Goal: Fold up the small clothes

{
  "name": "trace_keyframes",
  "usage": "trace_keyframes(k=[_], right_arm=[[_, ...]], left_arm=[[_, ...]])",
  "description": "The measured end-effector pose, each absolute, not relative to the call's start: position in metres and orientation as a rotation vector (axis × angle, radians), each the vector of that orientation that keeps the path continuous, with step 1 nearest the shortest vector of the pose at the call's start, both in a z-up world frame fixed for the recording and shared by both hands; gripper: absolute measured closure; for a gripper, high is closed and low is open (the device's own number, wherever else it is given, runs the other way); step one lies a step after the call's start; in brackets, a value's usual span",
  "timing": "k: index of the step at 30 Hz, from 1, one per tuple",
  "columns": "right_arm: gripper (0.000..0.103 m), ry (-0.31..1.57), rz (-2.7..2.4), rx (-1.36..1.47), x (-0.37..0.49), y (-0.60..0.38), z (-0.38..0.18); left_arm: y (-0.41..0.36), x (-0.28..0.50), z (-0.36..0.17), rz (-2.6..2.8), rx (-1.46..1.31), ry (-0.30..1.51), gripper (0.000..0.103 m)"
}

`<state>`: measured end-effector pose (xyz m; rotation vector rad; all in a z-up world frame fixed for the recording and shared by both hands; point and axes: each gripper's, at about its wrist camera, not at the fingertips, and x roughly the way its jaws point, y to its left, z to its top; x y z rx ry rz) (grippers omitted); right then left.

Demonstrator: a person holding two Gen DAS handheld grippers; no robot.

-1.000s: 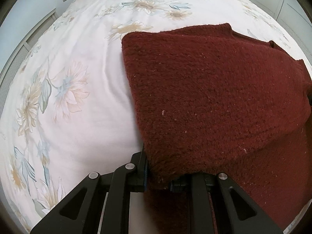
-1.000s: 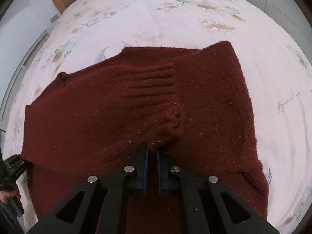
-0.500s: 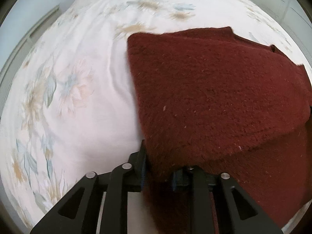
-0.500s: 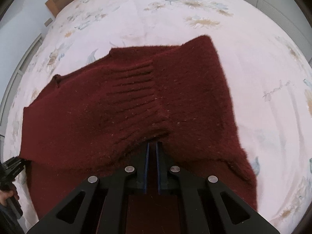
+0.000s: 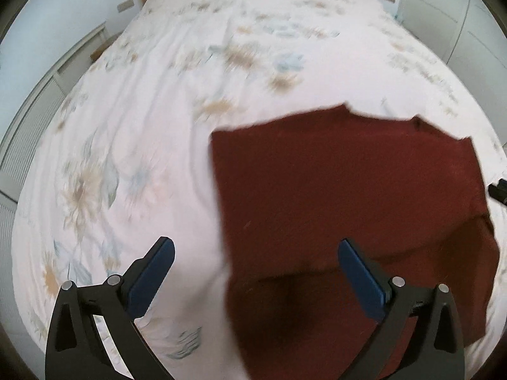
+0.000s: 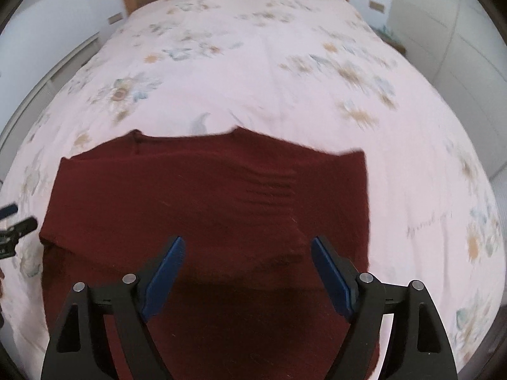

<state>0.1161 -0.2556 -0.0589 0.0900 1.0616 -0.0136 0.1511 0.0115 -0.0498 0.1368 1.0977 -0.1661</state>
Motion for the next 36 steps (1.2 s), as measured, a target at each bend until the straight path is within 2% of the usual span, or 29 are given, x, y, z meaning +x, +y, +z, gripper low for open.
trace_keyframes(k=[6, 14, 17, 31, 36], right_arm=[[0.018, 1.063, 0.06, -0.004, 0.13, -0.205, -0.076], [0.018, 1.127, 0.049, -0.032, 0.135, -0.194, -0.143], [0.013, 1.103, 0.052, -0.012, 0.131, -0.204, -0.146], [0.012, 1.087, 0.034, 0.017, 0.119, -0.253, -0.147], [0.012, 1.086, 0.052, 0.066, 0.108, -0.262, -0.135]], left_arm=[[-0.033, 0.161, -0.068, -0.22, 0.189, 1.067, 0.001], [-0.05, 0.168, -0.138, -0.216, 0.191, 1.158, 0.001], [-0.044, 0.168, -0.139, -0.233, 0.187, 1.144, 0.001], [-0.003, 0.177, -0.146, -0.254, 0.113, 1.151, 0.001], [0.007, 0.176, -0.132, -0.239, 0.085, 1.183, 0.001]])
